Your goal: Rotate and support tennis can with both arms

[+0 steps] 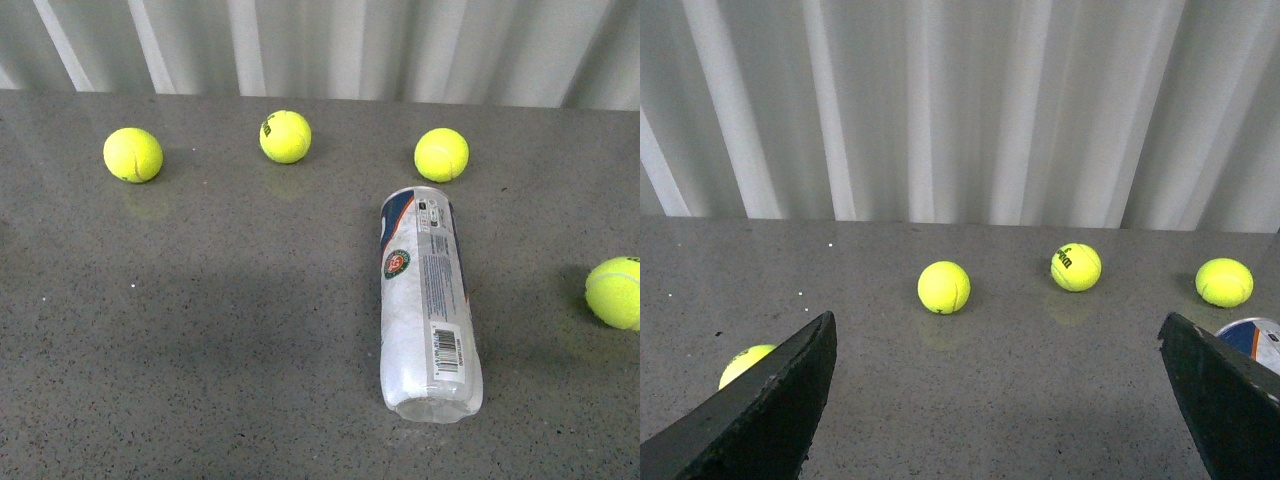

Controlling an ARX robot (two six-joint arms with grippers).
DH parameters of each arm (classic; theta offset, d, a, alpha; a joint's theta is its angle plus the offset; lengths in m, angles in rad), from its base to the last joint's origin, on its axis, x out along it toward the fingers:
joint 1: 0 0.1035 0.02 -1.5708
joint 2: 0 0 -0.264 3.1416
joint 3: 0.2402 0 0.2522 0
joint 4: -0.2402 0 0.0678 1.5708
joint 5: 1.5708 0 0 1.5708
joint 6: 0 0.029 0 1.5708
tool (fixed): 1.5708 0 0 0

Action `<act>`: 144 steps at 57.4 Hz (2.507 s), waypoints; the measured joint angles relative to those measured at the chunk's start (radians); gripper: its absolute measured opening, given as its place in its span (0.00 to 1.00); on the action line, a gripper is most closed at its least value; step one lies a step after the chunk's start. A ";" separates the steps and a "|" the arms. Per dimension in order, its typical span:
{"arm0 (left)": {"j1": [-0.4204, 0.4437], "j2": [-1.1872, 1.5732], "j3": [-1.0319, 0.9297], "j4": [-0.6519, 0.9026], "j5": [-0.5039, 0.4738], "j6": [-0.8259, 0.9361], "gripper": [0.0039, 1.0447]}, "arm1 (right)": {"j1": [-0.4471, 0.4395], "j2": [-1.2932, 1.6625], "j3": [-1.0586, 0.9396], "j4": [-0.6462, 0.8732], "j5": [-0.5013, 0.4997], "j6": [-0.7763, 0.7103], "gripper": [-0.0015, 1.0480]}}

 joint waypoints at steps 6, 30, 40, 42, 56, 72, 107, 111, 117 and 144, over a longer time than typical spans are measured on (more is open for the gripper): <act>0.000 0.000 0.000 0.000 0.000 0.000 0.94 | 0.000 0.000 0.000 0.000 0.000 0.000 0.93; 0.000 0.000 0.000 0.000 0.000 0.000 0.94 | 0.000 0.000 0.000 0.000 0.000 0.000 0.93; 0.000 0.000 0.000 0.000 0.000 0.000 0.94 | 0.000 0.000 0.000 0.000 0.000 0.000 0.93; 0.000 0.000 0.000 0.000 0.000 0.000 0.94 | 0.000 0.000 0.000 0.000 0.000 0.000 0.93; 0.000 0.000 0.000 0.000 0.000 0.000 0.94 | -0.042 0.201 0.138 -0.235 -0.045 0.123 0.93; 0.000 0.000 0.000 0.000 0.000 0.000 0.94 | -0.096 0.926 0.550 0.049 0.013 0.212 0.93; 0.000 0.000 0.000 0.000 0.000 0.000 0.94 | 0.285 1.908 1.161 -0.354 0.033 0.169 0.93; 0.000 0.000 0.000 0.000 0.000 0.000 0.94 | 0.301 1.923 1.161 -0.346 0.029 0.187 0.93; 0.000 0.000 0.000 0.000 0.000 0.000 0.94 | 0.322 1.951 1.165 -0.325 0.005 0.211 0.93; 0.000 0.000 0.000 0.000 0.000 0.000 0.94 | 0.382 2.052 1.192 -0.275 -0.042 0.288 0.93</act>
